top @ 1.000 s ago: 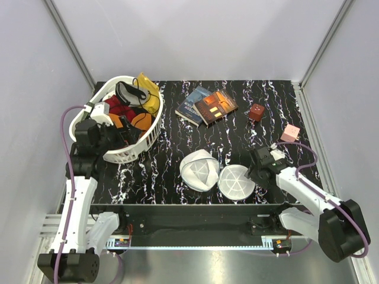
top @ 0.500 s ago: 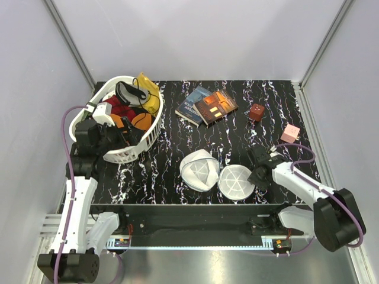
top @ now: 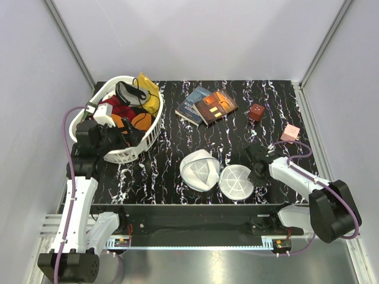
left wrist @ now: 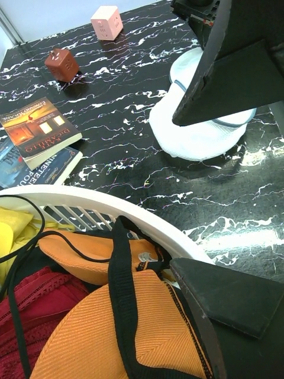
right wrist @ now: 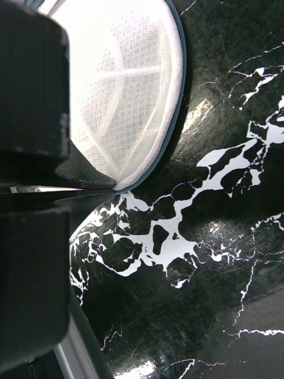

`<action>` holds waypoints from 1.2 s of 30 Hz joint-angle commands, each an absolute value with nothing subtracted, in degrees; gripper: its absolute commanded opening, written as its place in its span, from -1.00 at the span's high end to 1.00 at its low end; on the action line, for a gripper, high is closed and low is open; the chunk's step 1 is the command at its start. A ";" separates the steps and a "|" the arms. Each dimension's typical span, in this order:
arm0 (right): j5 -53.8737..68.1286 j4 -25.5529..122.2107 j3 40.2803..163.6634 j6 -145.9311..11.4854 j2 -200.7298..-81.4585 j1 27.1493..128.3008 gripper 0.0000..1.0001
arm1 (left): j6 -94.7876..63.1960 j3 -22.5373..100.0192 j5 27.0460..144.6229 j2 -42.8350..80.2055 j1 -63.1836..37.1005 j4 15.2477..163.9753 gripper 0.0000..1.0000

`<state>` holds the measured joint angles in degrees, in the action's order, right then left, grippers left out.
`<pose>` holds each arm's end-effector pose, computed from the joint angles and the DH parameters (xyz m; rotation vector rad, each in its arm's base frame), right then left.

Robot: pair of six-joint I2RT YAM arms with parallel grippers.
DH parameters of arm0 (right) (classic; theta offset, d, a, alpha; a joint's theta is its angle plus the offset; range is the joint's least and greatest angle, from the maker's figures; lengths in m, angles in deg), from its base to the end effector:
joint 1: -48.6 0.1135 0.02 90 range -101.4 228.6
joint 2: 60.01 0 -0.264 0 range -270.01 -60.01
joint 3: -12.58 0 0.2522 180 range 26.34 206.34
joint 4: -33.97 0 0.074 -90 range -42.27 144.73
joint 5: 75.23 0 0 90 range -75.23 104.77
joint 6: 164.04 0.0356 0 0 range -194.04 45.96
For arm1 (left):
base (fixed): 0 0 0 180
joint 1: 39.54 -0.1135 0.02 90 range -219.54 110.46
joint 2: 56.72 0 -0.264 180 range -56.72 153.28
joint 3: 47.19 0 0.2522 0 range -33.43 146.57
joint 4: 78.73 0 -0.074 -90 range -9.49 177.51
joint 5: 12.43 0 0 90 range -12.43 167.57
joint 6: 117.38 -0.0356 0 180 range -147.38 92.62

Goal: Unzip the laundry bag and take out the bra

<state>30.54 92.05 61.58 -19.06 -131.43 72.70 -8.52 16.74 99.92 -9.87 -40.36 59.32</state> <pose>0.1745 0.0675 0.1608 0.7864 2.7245 -0.1529 0.1777 -0.0110 0.3352 -0.0933 2.0168 -0.5914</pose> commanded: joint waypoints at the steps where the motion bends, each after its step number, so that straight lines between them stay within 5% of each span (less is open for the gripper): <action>1: 30.33 92.82 64.04 -20.51 -131.38 72.50 1.00 | -9.97 16.84 98.68 -11.54 -39.81 61.32 -0.98; 24: 32.44 104.95 90.83 -34.57 -124.26 72.59 1.00 | 2.32 9.99 71.87 -5.84 1.04 61.49 -0.93; 36: 34.27 103.90 98.49 -36.34 -129.36 78.03 1.00 | 6.29 1.47 81.97 4.79 3.26 82.40 -0.79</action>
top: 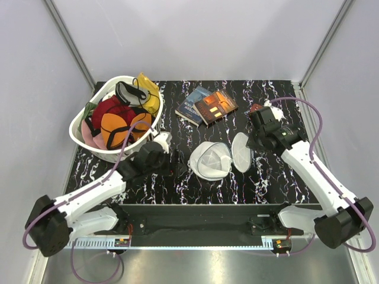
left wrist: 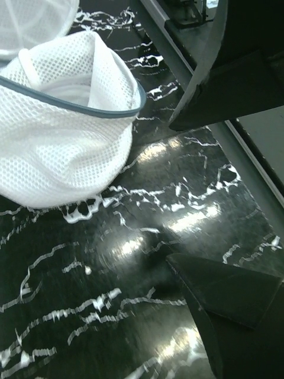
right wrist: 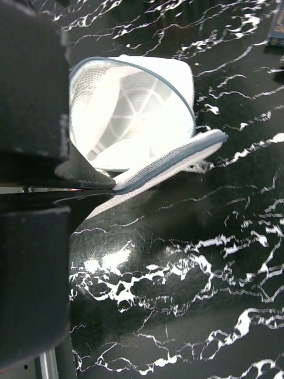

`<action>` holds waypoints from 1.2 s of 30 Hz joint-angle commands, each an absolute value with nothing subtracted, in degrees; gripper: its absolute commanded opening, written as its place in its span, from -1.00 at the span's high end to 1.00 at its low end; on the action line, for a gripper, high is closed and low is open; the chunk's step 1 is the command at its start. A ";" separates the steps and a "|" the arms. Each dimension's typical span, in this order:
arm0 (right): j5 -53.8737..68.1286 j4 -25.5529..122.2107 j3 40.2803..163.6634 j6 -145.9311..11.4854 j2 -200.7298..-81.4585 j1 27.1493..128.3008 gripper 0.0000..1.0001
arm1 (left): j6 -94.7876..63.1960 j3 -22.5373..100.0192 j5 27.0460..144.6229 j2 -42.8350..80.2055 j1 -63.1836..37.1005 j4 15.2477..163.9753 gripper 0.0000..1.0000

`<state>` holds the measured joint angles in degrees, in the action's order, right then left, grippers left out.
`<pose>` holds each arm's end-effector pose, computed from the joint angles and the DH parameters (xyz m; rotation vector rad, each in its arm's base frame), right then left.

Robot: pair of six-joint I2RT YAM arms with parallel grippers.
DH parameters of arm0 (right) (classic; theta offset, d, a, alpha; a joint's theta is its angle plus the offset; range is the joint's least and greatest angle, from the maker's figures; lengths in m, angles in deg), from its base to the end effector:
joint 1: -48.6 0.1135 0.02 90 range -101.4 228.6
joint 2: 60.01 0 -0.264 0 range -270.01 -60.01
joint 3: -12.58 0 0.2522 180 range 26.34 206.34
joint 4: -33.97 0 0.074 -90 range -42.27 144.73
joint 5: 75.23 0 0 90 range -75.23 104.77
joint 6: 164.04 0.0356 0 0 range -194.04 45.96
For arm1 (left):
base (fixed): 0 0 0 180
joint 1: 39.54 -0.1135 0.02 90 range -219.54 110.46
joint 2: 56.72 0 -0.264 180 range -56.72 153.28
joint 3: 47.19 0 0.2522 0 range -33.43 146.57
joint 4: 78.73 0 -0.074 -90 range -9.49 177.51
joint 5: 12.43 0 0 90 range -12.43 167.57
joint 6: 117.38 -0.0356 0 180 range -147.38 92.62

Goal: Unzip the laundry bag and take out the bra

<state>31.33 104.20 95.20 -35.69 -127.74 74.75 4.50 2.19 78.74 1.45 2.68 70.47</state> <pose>0.2066 0.0901 0.3337 0.3755 2.4536 0.1077 0.1583 -0.1447 0.2294 0.2241 2.3508 -0.6889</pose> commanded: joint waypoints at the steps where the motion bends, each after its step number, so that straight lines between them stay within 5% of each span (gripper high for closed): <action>1: 35.15 103.63 98.84 -35.98 -129.71 80.39 1.00 | 6.20 1.38 81.62 5.59 3.26 84.06 -0.79; 21: 31.04 87.21 100.87 -32.29 -144.56 99.39 1.00 | 2.77 9.20 80.83 28.53 3.26 91.64 -0.79; 36: 25.14 72.97 92.26 -26.40 -152.82 100.81 1.00 | 2.86 6.92 74.50 19.93 2.91 83.14 -0.98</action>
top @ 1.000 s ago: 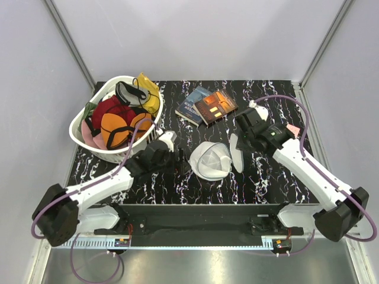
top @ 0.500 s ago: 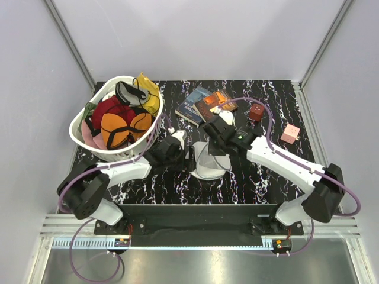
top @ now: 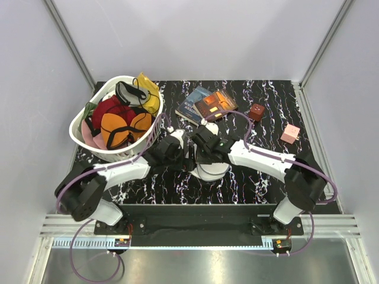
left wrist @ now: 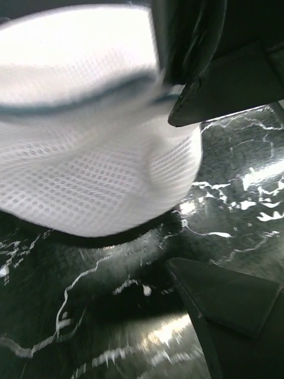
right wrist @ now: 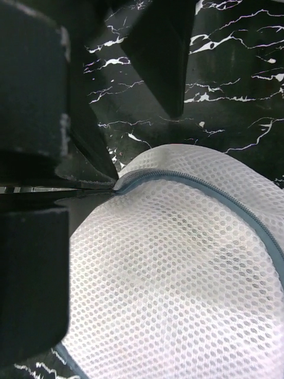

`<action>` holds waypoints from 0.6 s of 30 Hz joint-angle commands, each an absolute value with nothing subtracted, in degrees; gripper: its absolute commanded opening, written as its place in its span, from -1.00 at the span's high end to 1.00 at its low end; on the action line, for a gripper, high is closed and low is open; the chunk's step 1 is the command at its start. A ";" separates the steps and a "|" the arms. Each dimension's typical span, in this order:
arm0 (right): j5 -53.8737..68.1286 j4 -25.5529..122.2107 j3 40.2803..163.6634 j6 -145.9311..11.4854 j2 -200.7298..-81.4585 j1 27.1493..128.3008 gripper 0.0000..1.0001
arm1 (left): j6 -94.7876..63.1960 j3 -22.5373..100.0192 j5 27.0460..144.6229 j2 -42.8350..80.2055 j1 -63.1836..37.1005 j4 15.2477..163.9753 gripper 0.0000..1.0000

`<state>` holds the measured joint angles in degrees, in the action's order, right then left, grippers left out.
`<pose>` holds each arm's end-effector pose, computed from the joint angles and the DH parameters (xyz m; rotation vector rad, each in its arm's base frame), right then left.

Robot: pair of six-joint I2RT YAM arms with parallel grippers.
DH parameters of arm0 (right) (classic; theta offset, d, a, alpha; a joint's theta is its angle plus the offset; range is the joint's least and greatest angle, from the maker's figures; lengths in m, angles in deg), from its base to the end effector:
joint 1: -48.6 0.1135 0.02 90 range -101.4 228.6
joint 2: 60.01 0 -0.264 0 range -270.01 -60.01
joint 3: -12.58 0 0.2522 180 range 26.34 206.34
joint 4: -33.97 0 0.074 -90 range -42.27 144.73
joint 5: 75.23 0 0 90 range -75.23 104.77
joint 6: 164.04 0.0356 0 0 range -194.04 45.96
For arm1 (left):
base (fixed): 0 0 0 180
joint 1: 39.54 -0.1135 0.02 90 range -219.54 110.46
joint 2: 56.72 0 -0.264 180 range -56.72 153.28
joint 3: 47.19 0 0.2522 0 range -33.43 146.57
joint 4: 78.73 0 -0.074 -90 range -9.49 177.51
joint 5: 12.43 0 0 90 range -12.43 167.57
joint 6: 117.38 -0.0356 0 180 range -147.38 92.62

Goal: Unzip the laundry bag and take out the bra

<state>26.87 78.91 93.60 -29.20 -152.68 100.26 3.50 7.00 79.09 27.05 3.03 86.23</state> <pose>0.2163 0.2614 0.2355 -0.0713 2.5728 0.3944 0.2120 -0.1960 0.1745 0.2627 2.4325 -0.6377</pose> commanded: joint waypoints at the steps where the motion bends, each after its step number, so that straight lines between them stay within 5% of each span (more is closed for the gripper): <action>1: 24.97 72.26 91.39 -26.14 -153.00 100.81 1.00 | 3.21 6.57 73.45 17.57 2.82 82.07 -0.98; 18: 21.09 64.87 90.94 -26.14 -159.78 100.72 0.91 | 6.37 7.26 66.59 -5.65 2.12 64.67 -0.98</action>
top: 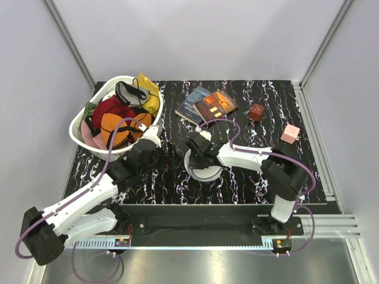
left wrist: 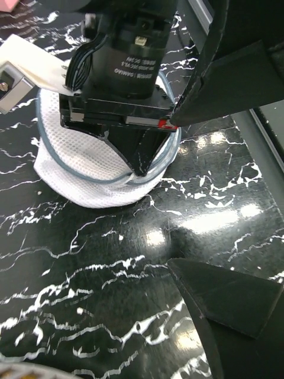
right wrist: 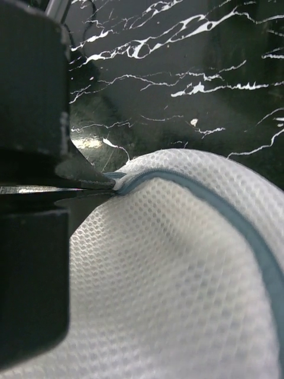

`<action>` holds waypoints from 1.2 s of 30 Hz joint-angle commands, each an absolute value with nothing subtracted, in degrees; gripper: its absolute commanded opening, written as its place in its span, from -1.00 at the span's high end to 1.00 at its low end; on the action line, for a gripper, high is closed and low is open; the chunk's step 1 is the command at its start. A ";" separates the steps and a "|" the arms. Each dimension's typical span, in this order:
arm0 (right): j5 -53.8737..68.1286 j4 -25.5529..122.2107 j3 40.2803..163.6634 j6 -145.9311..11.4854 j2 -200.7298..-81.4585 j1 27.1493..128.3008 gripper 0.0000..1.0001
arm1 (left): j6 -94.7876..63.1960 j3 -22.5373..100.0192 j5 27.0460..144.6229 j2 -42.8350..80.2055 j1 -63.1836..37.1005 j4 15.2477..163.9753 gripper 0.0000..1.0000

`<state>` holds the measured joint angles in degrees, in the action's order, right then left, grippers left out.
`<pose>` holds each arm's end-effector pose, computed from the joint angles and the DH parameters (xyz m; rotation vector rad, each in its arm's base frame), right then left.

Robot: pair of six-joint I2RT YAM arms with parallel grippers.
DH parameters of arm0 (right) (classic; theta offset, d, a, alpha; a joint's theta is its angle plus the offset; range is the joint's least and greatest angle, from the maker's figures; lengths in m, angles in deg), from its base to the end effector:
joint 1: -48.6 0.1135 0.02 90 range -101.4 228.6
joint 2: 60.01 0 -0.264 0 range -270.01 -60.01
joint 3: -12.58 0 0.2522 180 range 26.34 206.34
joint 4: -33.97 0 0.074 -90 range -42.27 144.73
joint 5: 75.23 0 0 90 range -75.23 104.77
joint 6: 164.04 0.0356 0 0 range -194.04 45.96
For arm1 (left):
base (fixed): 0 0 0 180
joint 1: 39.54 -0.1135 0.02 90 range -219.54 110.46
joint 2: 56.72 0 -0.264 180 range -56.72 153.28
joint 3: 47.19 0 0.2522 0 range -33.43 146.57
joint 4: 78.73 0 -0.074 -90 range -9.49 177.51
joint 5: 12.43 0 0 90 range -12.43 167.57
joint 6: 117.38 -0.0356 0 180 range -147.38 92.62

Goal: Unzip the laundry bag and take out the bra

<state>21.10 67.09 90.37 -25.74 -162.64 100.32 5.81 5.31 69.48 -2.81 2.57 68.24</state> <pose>0.2290 0.2838 0.1724 -0.0371 2.6575 0.4902 0.1567 -0.1349 0.2588 0.0904 2.2259 -0.5917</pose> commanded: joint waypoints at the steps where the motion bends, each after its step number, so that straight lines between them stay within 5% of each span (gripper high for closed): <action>1: 21.18 64.96 90.50 -26.31 -157.86 100.80 0.82 | 6.29 7.53 66.41 -6.79 1.95 64.13 -0.98; 10: 23.20 65.49 85.32 -33.06 -141.41 100.63 -0.99 | 3.49 9.38 64.48 -14.00 0.45 60.35 -0.98; 25: 23.47 81.47 76.17 -41.78 -110.22 76.22 -0.99 | -3.73 14.29 66.14 -21.74 -16.33 48.93 -0.98; 36: 28.74 94.05 79.42 -40.90 -94.56 74.53 -0.99 | -6.11 21.50 67.38 -24.81 -17.66 42.33 -0.98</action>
<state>26.45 89.91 77.43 -40.80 -97.22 74.71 -4.22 18.34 65.48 -23.53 -17.41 44.13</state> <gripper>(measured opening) 0.994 0.987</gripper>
